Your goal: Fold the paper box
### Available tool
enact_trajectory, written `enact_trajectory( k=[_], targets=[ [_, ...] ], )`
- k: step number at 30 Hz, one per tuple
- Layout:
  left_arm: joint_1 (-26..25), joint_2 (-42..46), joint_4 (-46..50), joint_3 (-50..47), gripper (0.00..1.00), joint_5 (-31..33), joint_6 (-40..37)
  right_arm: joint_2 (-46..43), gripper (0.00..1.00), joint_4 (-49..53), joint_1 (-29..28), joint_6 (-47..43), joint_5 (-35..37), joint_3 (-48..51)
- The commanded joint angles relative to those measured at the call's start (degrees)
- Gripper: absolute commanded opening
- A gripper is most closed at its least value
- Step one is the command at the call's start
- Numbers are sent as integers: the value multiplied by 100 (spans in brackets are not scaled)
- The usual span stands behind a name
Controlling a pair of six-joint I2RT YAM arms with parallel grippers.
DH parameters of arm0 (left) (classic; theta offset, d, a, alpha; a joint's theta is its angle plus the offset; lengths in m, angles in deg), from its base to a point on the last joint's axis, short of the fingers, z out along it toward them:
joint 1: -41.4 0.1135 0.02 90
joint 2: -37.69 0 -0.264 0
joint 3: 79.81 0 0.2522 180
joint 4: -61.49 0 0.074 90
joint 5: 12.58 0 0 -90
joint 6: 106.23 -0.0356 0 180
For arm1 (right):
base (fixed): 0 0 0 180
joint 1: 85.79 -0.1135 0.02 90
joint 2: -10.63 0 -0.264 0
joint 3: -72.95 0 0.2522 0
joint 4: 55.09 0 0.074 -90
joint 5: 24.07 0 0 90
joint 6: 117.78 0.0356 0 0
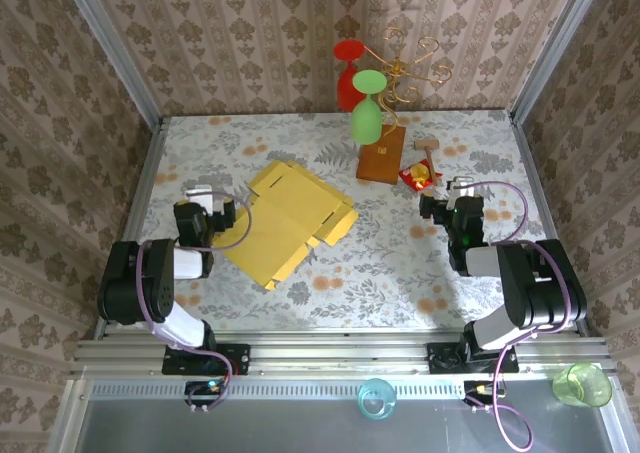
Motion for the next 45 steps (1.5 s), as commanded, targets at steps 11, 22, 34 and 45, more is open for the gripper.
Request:
enact_trajectory(
  k=[11,22,34,45],
  targets=[
    [-23,34,0,122,100,-96,-77,34,100,-1,18,9,-41,-94],
    [-20,34,3,116,100,-102,-77,37,100,-1,17,2,-36,-95],
    [-19,37,0,116,100,-105,-77,35,100,-1,22,8,-39,-92],
    [-1200,1668,777,141,100,2526,-712,-2430,100,3700,-385,427,1313,-1684]
  ],
)
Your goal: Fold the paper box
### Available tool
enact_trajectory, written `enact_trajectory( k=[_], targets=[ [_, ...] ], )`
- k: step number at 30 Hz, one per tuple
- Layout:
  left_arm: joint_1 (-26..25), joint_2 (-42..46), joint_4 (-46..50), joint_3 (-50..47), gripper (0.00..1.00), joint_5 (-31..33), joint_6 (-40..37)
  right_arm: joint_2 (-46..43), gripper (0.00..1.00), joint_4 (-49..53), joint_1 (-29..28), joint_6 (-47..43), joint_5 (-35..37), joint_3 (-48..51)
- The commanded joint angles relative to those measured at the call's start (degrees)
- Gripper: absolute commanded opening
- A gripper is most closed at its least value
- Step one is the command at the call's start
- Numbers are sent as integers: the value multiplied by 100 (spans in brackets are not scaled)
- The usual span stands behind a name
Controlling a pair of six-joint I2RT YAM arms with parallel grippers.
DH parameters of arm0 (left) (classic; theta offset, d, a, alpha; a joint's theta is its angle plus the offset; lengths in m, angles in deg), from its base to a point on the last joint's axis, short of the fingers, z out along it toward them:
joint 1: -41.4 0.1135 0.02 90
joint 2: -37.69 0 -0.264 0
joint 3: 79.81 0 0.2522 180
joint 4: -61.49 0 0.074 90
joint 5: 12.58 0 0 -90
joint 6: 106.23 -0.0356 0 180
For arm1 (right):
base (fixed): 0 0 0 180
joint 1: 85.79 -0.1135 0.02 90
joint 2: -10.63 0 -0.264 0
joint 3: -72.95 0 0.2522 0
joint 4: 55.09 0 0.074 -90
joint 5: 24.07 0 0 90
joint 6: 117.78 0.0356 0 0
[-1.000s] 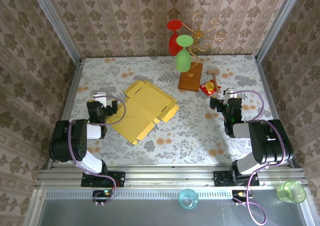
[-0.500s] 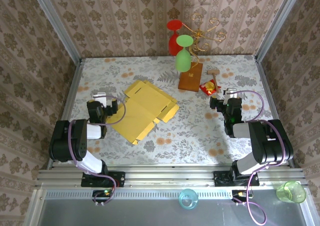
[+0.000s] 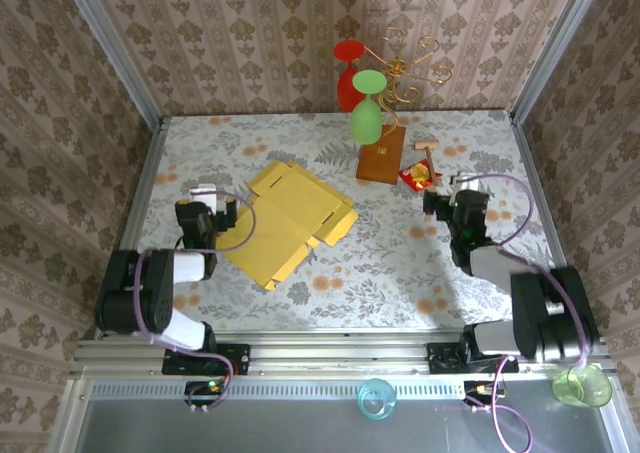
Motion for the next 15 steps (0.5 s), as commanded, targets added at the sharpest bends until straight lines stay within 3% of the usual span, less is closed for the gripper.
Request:
enact_trajectory(
  k=[1,2,3,4,6,7,9,10,12,15],
  targets=[
    [-940,1357,401,283,100,2152,-706,-1374,100,2339,-268,436,825,-1808],
    [-1194,1649,686,496,100,2572,-744,-1491,100,2874,-392,618,941,-2381],
    [-1424,1945,1481,884,100,2987,-292,-1511,100,3604,-511,1035,1026,-3103],
    [-1628,2267,2924,1452,100,3112,624,-1452,100,4372,-517,1454,674,-3773],
    [-1522,2688,5573,2497,100,2304,3120,-1376,100,5530,-526,2560,182,-4416],
    [-1037,2780,5670,2495,100,1132,3873,-1441,100,5772,-534,3481,248,-4317],
    [-242,2611,5232,2346,100,-1235,5163,-1550,100,5284,-380,3501,-966,-3903],
    [-170,2394,5648,2516,100,-1662,5744,-1517,91,5297,-501,3573,-1173,-3796],
    [-527,2074,6649,2936,100,-1700,6000,-1281,74,5781,-904,3816,-873,-3769],
    [-1502,1823,7414,3199,77,-1590,6086,-704,53,6032,-1062,3988,-1443,-3568]
  ],
)
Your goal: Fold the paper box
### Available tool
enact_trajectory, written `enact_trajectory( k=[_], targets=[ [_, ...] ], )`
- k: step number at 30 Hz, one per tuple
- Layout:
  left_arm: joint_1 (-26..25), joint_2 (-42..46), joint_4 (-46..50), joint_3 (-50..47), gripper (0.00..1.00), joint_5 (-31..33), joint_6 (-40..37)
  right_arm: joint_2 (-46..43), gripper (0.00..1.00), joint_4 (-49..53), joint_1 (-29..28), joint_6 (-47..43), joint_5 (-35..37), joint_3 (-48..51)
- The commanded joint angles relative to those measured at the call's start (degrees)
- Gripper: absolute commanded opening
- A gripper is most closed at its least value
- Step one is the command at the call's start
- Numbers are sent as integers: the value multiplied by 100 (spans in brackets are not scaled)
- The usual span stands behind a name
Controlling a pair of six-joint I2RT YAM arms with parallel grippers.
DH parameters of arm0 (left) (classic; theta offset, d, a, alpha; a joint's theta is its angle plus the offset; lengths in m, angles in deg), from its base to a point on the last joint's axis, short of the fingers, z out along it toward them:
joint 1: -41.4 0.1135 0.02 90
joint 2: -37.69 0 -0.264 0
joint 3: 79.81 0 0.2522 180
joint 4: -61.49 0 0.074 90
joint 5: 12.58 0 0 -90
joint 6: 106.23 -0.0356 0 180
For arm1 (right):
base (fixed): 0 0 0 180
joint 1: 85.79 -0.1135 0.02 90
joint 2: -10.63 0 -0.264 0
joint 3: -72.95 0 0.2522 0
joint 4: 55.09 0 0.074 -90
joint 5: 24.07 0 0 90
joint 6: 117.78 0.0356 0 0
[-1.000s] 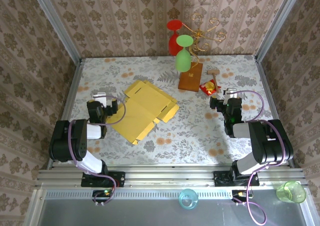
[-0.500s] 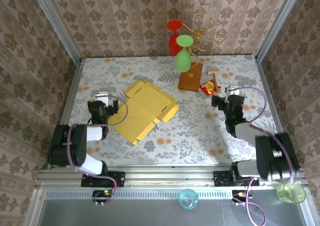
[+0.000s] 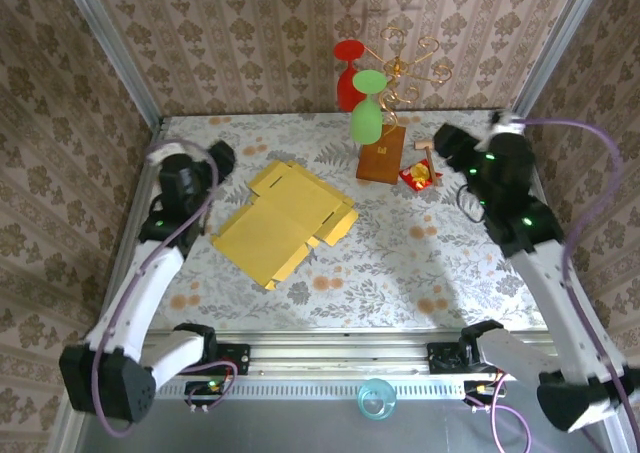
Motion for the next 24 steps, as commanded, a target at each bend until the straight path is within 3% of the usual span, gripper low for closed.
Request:
enact_trajectory(
  k=[1,3,5,8,11,18,24],
  targets=[
    [-901,-331,2007,67,69,-940,1245,841,49,1064,-149,663,-994,411],
    [-1278,-368,2014,-190,52,-1078,1664,1335,48,827,-220,500,-1451,397],
    [-1409,-320,1764,-623,43,-1259,1996,1875,46,763,-287,240,-1710,211],
    [-1255,-293,1176,-1337,42,-1692,2490,2731,47,469,-309,103,-2104,6],
    [-761,-374,692,-1782,42,-2276,2727,3494,48,100,-343,87,-2523,-272],
    [179,-301,1526,-1896,41,-2359,2017,4956,48,-68,-459,260,-2933,-1033],
    [698,-181,1718,-2204,41,-2493,1720,5596,48,306,-677,166,-3181,-1467]
  ],
)
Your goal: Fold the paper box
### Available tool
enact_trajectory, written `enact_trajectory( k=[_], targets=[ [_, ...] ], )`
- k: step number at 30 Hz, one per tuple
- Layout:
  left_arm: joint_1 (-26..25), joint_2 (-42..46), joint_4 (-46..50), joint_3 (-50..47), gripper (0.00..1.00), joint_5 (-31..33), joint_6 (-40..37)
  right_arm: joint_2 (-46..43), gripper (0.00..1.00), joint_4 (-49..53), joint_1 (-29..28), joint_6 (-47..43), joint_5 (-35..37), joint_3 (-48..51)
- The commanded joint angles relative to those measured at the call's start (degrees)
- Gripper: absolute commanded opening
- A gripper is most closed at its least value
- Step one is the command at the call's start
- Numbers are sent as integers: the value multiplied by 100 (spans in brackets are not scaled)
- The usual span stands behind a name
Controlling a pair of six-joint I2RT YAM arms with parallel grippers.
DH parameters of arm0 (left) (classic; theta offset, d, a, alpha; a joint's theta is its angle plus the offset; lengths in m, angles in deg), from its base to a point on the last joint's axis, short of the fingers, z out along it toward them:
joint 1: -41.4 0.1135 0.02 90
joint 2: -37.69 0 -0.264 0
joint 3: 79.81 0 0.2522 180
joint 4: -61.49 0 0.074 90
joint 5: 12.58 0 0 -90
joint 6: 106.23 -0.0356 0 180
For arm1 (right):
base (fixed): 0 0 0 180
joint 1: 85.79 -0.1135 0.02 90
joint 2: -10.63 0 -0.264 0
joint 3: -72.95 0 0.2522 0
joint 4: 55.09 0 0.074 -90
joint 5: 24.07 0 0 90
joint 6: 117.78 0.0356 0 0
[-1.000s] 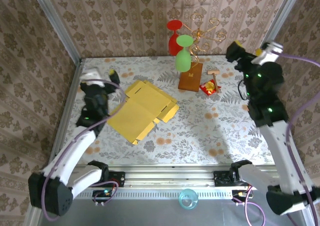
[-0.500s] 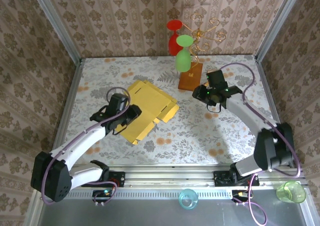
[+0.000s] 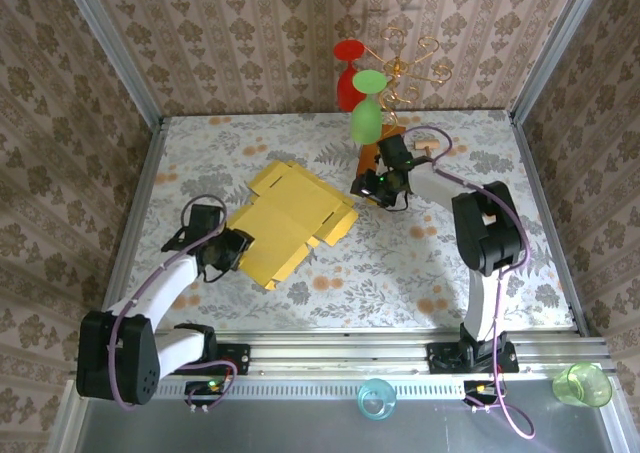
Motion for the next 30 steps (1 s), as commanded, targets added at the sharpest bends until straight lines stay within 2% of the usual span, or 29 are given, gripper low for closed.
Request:
enact_trajectory(
  k=[1,8,14,20,26,30],
  targets=[
    [179,108,381,-152,41,-177,-342,180,48,252,-151,-26,-337,-169],
    [362,-56,419,-319,42,-132,-583,392,48,497,-217,-289,-375,-142],
    [551,-573,-162,-263,45,-262,-766,321,48,629,-211,-446,-578,-16],
    [771,-1366,-641,238,45,-309,-1136,-117,48,472,-207,-216,-925,534],
    [866,-2416,-1280,1077,45,-535,-1860,-840,46,-438,-218,584,-1546,1654],
    [818,-2818,-1209,1637,45,-509,-2179,-1308,46,-504,-132,616,-1465,2071]
  ],
)
